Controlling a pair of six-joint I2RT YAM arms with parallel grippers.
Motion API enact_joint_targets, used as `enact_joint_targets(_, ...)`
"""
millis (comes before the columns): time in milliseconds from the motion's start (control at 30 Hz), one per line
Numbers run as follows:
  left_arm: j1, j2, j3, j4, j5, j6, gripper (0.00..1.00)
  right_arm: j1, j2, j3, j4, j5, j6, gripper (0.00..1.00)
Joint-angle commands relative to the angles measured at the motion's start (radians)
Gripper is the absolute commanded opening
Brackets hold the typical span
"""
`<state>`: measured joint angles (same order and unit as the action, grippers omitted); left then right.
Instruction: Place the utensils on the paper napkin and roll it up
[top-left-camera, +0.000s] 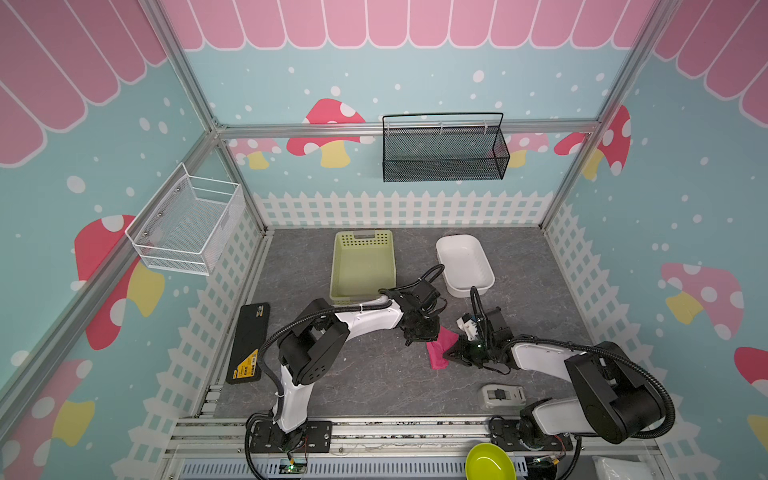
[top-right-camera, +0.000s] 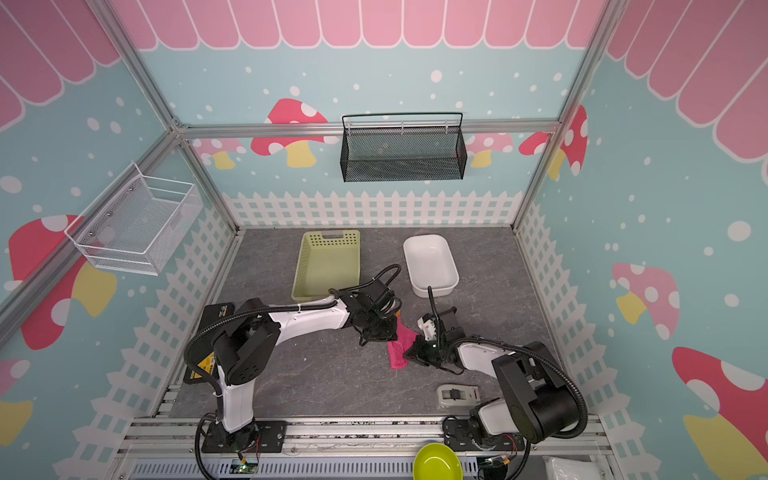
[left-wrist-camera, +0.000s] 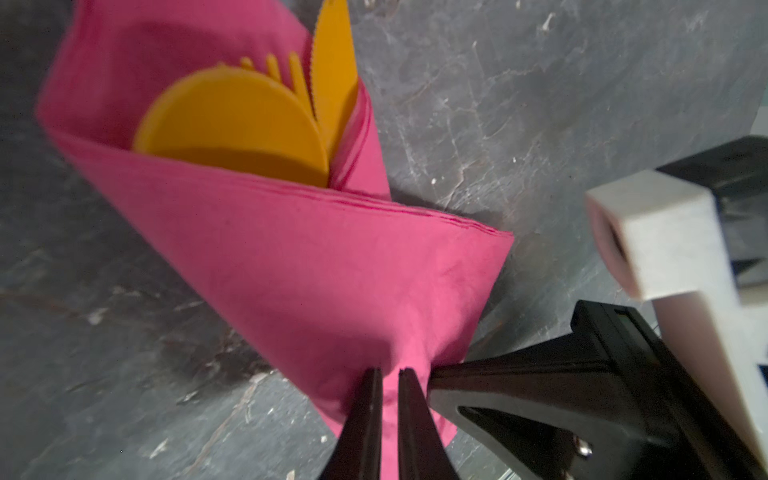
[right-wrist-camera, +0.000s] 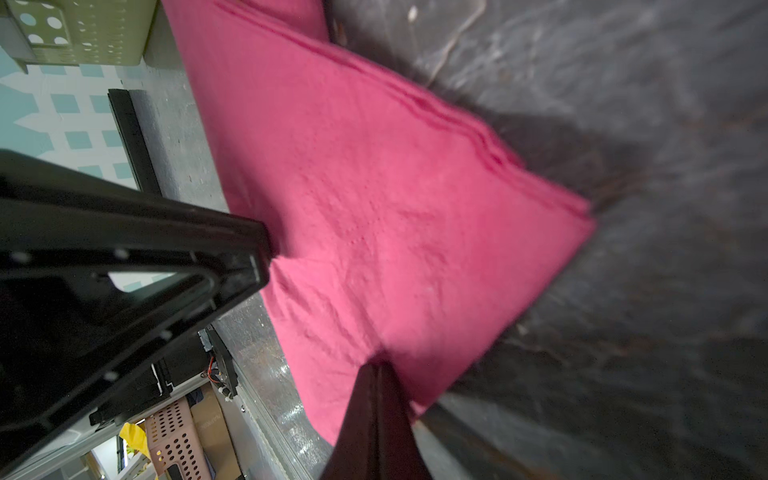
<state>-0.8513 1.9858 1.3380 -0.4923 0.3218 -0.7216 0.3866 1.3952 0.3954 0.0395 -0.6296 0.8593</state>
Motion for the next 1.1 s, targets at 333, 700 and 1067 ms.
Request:
enact_joint_targets(333, 0.013, 0.028, -0.043, 0.008, -0.009, 0.041, 0.12, 0.051, -0.102, 0.015, -0.124, 0.082, 0.039, 0.04)
enact_joint_targets(700, 0.012, 0.040, -0.040, 0.014, 0.001, 0.043, 0.11, 0.047, -0.021, 0.212, -0.237, 0.162, -0.080, 0.14)
enact_joint_targets(1067, 0.012, 0.036, -0.056, 0.029, 0.004, 0.035, 0.11, 0.044, 0.139, 0.314, -0.232, 0.169, -0.153, 0.15)
